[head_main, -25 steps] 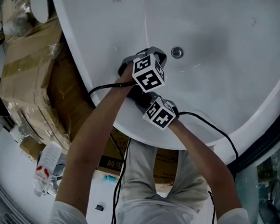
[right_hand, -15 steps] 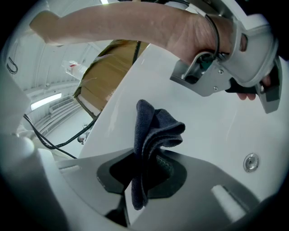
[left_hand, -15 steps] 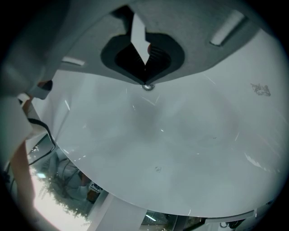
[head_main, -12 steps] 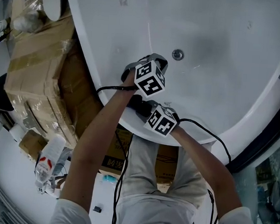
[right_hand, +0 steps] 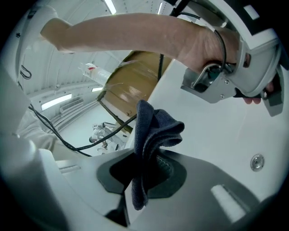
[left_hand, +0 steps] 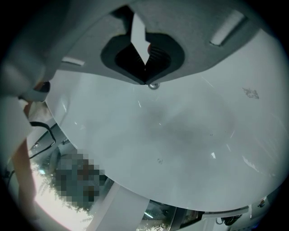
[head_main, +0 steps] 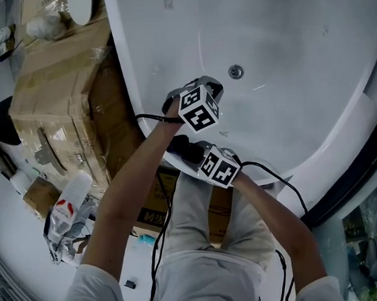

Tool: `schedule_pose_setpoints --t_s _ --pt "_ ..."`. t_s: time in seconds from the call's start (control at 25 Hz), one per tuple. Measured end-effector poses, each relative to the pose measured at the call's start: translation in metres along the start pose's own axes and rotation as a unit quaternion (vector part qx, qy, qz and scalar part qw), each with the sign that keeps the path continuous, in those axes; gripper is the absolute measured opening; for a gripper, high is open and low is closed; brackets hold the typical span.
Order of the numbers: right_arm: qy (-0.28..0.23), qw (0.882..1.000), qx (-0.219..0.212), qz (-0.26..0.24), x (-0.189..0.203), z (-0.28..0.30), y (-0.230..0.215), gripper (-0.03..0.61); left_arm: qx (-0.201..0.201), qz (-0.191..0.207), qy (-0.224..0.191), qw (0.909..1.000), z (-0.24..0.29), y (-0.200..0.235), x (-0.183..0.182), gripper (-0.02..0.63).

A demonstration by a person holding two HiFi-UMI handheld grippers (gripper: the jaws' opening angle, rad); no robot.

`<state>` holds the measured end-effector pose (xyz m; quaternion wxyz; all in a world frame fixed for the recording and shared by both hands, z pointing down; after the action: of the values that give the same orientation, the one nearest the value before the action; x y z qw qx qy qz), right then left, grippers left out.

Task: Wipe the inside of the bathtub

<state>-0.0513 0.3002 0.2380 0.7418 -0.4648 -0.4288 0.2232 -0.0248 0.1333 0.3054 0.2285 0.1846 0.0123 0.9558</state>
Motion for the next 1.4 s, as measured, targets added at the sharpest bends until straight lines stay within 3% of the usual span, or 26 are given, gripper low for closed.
schedule_pose_setpoints --t_s 0.16,0.36,0.56,0.88,1.08,1.4 --pt "0.006 1.000 -0.011 0.002 -0.001 -0.012 0.023 0.055 -0.003 -0.016 -0.008 0.9998 -0.021 -0.004 -0.007 0.000" --pt "0.022 1.000 0.017 -0.009 -0.002 -0.044 0.041 0.055 -0.018 -0.034 -0.022 0.9990 -0.054 -0.008 -0.021 0.000" --pt "0.031 0.998 0.051 -0.007 -0.002 -0.084 0.062 0.055 -0.041 -0.026 -0.045 0.9978 -0.101 -0.010 -0.041 0.000" --pt "-0.004 0.991 0.130 -0.008 -0.021 -0.169 0.120 0.055 -0.080 -0.040 -0.098 0.9912 -0.187 -0.023 -0.083 0.000" --pt "-0.031 0.984 0.172 -0.024 -0.053 -0.217 0.151 0.055 -0.107 -0.057 -0.127 0.9845 -0.236 -0.026 -0.103 0.000" --pt "-0.107 0.961 0.249 -0.060 -0.106 -0.281 0.215 0.055 -0.142 -0.075 -0.193 0.9680 -0.335 -0.040 -0.143 0.000"
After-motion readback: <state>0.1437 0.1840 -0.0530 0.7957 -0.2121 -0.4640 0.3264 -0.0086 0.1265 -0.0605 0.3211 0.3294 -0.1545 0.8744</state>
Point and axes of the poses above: the fingertips, and each gripper's own axes: z forward along the fingers, y to its left, x out of its underside, the point moved 9 cm from there along -z, backward along the fingers, and after that the axes turned 14 degrees about -x, right-handed, at the moved point
